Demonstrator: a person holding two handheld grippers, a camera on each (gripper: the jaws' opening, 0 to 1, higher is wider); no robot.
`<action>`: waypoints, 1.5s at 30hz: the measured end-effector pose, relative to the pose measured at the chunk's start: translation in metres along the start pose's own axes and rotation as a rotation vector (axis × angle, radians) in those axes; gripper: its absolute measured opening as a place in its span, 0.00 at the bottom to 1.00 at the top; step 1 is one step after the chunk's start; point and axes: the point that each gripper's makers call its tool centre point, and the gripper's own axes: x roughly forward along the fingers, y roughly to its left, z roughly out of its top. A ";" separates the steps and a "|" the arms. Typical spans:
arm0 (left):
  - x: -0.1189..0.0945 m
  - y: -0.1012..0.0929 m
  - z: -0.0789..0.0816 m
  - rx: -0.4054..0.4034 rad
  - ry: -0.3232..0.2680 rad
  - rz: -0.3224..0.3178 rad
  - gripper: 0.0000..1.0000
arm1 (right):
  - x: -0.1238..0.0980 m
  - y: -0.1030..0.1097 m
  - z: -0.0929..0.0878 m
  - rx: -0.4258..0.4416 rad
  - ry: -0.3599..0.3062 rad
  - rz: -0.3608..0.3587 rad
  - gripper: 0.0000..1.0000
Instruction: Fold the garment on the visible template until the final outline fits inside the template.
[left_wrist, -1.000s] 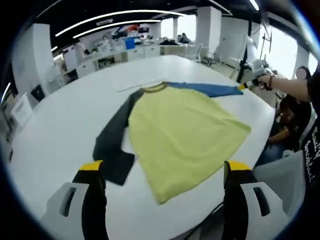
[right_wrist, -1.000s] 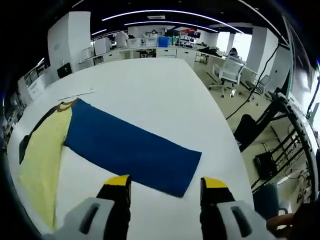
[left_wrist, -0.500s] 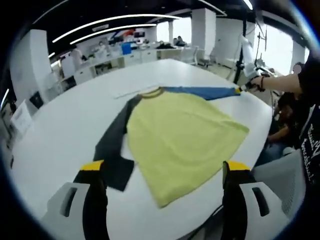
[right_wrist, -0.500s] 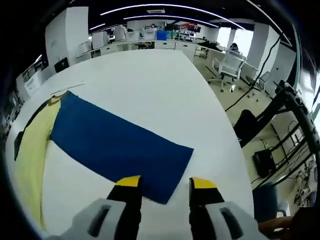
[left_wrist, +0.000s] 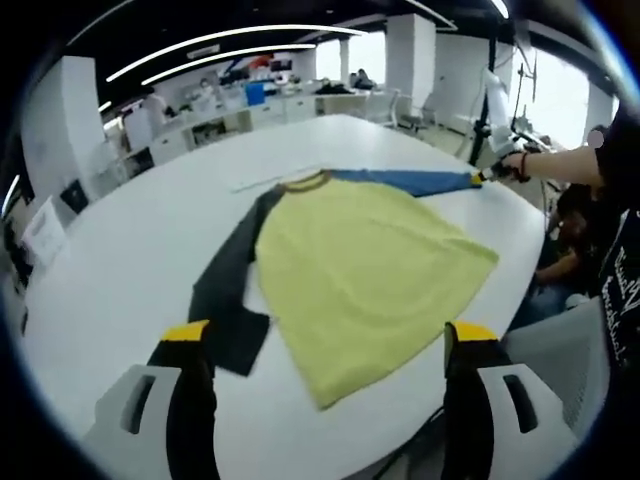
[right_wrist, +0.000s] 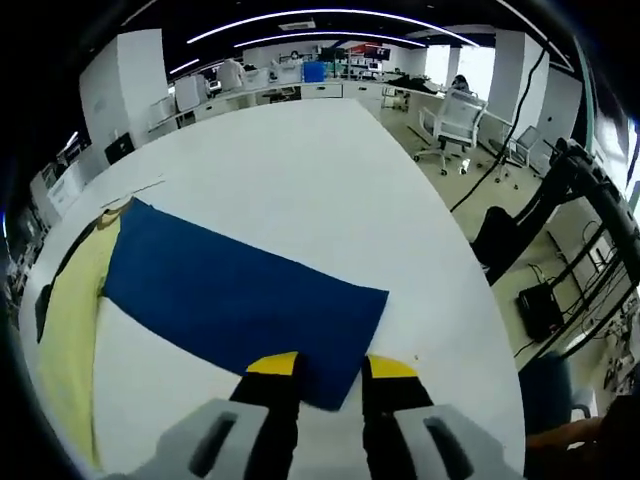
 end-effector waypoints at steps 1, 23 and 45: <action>0.000 0.000 0.000 0.000 0.001 0.000 0.91 | -0.001 0.000 0.000 0.007 0.001 0.000 0.14; -0.006 0.001 0.004 -0.003 -0.006 0.007 0.88 | -0.007 0.005 0.006 0.039 0.005 -0.005 0.00; 0.000 -0.006 0.008 -0.029 -0.008 -0.036 0.97 | 0.000 0.026 0.054 -0.053 -0.045 0.052 0.00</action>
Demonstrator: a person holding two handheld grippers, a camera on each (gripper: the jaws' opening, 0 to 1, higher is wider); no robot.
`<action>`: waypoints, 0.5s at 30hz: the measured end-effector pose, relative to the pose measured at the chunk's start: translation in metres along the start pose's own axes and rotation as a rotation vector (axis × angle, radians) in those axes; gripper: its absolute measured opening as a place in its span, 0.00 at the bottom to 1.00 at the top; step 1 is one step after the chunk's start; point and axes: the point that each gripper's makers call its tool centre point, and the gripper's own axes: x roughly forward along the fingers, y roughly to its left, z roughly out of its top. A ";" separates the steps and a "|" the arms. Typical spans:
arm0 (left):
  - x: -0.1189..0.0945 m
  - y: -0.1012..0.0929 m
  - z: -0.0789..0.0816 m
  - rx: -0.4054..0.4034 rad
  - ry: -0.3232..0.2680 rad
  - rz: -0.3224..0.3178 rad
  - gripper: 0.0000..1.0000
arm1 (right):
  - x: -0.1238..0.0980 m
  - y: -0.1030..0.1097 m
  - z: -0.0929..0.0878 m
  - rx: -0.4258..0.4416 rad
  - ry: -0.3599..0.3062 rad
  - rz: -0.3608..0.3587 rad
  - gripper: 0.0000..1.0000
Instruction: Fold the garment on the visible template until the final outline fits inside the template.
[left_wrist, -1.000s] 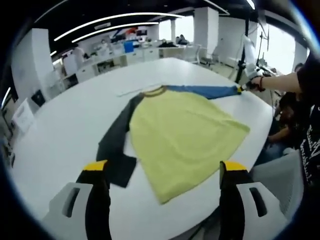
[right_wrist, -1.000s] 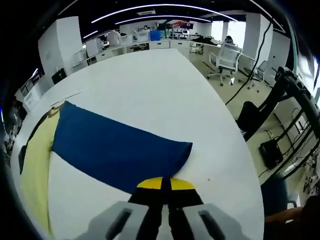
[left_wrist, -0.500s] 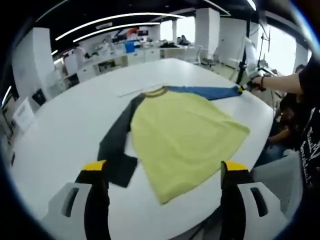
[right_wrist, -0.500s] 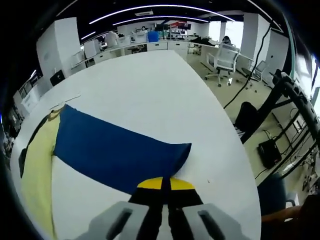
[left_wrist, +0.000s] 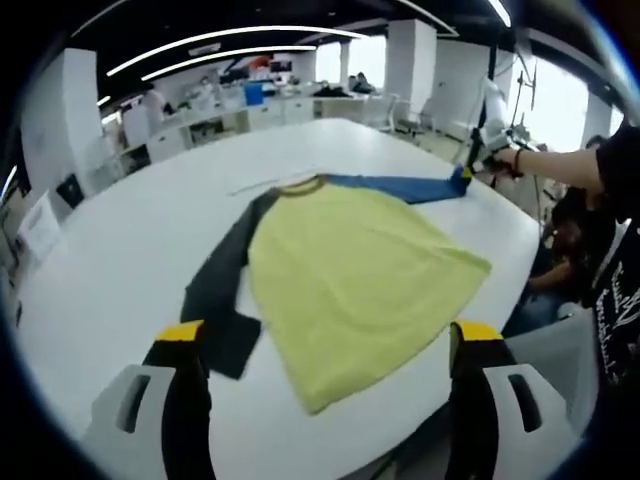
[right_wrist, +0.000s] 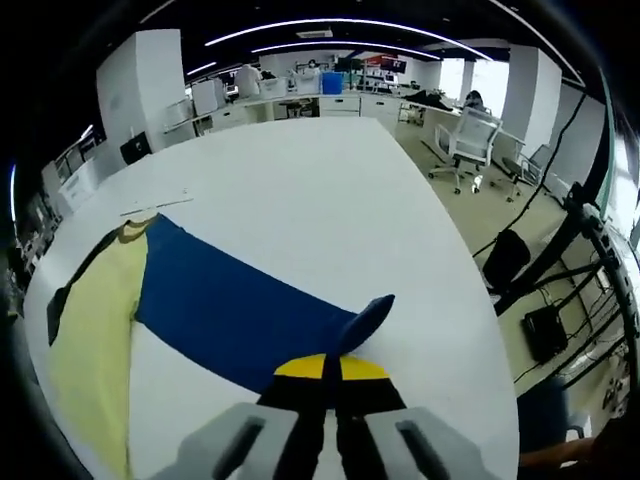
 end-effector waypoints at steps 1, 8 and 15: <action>-0.001 0.000 0.000 0.001 0.001 0.000 0.97 | 0.001 0.002 0.003 -0.002 -0.003 0.005 0.00; -0.003 0.000 0.004 0.001 -0.011 -0.007 0.98 | 0.004 0.025 0.020 -0.044 -0.021 0.044 0.00; -0.002 -0.001 0.001 -0.002 0.009 -0.014 0.99 | 0.004 0.056 0.029 -0.101 -0.021 0.074 0.00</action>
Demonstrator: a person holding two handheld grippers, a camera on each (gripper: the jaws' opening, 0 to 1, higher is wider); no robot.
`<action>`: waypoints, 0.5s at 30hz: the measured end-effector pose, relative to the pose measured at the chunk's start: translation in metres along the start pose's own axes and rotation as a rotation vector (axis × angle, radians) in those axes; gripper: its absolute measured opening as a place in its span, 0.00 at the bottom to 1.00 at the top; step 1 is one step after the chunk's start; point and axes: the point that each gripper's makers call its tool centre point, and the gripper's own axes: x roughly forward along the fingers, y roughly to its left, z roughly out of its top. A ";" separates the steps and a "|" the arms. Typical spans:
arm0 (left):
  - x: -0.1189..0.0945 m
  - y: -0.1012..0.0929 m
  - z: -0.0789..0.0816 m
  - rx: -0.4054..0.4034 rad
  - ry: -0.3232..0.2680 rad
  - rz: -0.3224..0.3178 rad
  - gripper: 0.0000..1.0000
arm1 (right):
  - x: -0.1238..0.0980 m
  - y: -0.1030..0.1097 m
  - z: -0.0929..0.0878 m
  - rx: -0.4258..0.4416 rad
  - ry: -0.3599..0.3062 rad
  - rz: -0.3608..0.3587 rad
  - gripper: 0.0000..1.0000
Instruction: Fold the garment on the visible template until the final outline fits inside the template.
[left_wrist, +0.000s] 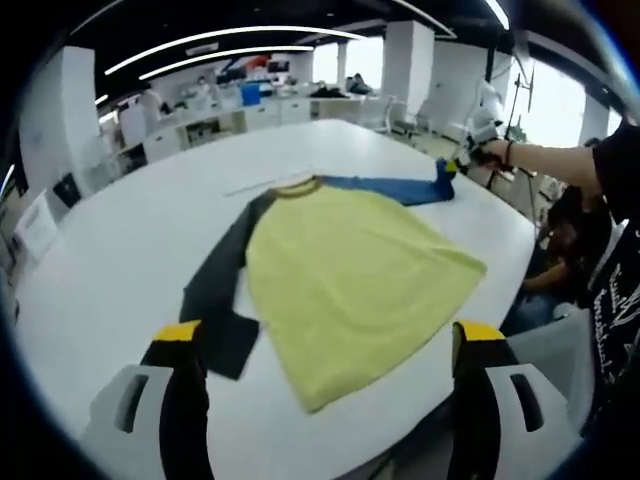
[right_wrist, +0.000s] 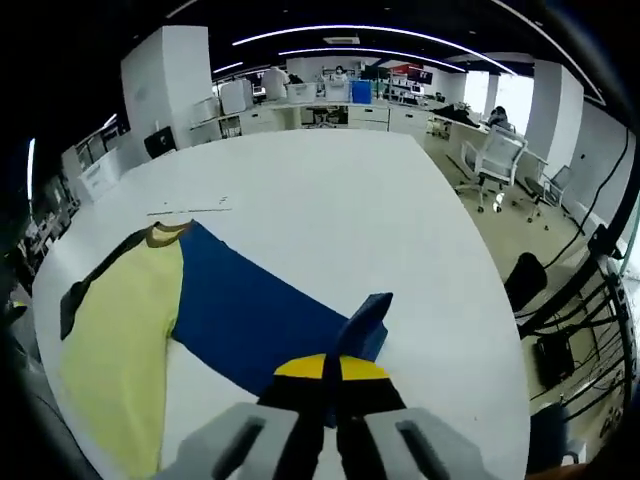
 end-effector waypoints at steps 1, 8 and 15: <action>0.000 0.000 0.000 0.001 0.000 0.002 0.99 | 0.000 0.003 0.001 -0.002 -0.001 0.004 0.00; 0.001 -0.006 0.001 0.009 0.005 -0.022 0.99 | 0.000 0.038 0.014 -0.055 -0.011 0.062 0.00; 0.001 -0.008 0.005 0.011 -0.006 -0.031 0.99 | 0.000 0.067 0.025 -0.090 -0.014 0.099 0.00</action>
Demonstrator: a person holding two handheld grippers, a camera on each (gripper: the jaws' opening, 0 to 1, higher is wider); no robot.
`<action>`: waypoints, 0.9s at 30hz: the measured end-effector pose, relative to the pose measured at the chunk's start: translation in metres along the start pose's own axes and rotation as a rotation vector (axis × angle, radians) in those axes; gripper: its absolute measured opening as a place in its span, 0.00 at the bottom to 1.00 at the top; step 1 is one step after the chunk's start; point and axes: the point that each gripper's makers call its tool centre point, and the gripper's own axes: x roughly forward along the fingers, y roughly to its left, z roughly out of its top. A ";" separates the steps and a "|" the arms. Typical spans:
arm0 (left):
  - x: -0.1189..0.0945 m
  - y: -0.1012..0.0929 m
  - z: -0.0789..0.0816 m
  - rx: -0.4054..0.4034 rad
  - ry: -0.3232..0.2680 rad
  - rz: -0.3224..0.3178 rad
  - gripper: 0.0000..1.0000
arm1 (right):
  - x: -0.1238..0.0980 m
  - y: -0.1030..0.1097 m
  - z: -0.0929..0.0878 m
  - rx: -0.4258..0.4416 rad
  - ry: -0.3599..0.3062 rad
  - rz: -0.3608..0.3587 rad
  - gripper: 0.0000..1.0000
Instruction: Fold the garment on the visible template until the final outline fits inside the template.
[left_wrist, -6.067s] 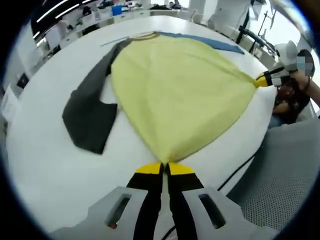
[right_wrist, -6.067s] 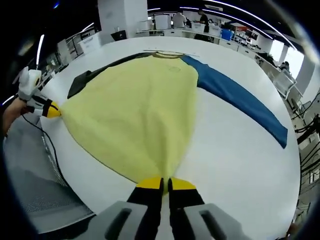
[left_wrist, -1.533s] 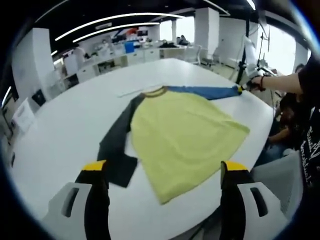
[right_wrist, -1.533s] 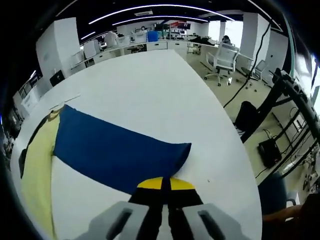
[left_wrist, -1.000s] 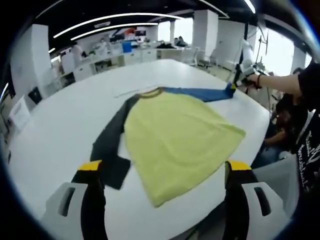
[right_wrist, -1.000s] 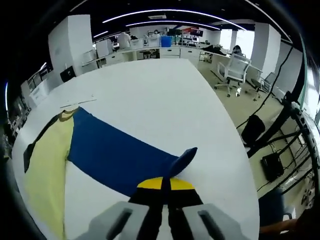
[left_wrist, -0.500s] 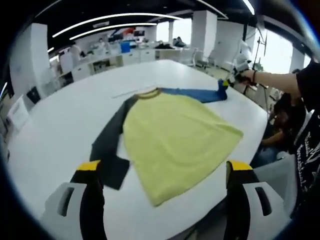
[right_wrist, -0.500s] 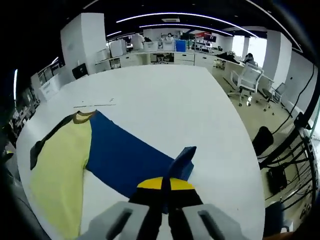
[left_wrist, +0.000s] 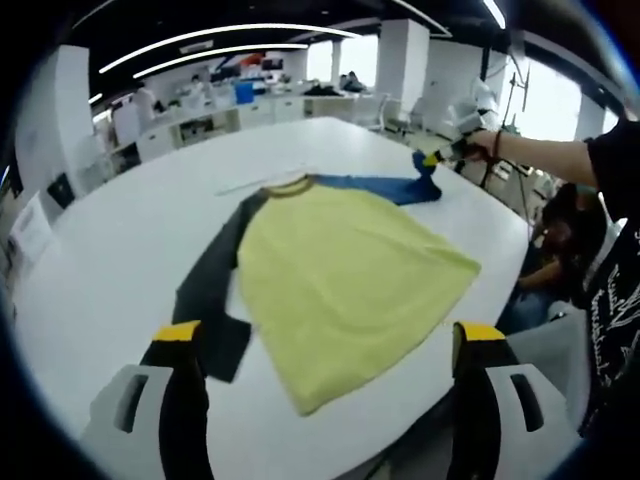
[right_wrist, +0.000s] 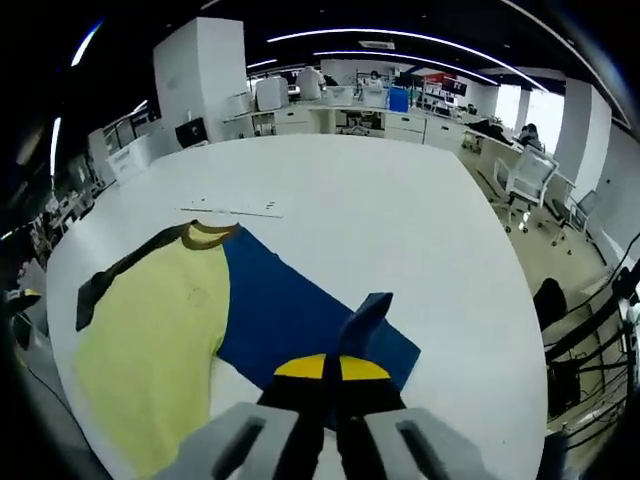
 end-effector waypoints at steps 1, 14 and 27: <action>0.000 0.000 0.000 0.001 0.000 0.000 0.99 | 0.001 0.003 0.002 -0.005 -0.001 0.005 0.00; -0.002 0.000 -0.006 -0.009 0.000 -0.003 0.98 | 0.012 0.053 0.019 -0.045 -0.003 0.094 0.00; -0.005 0.001 -0.004 0.003 -0.013 0.005 0.98 | 0.030 0.100 0.036 -0.039 0.006 0.151 0.00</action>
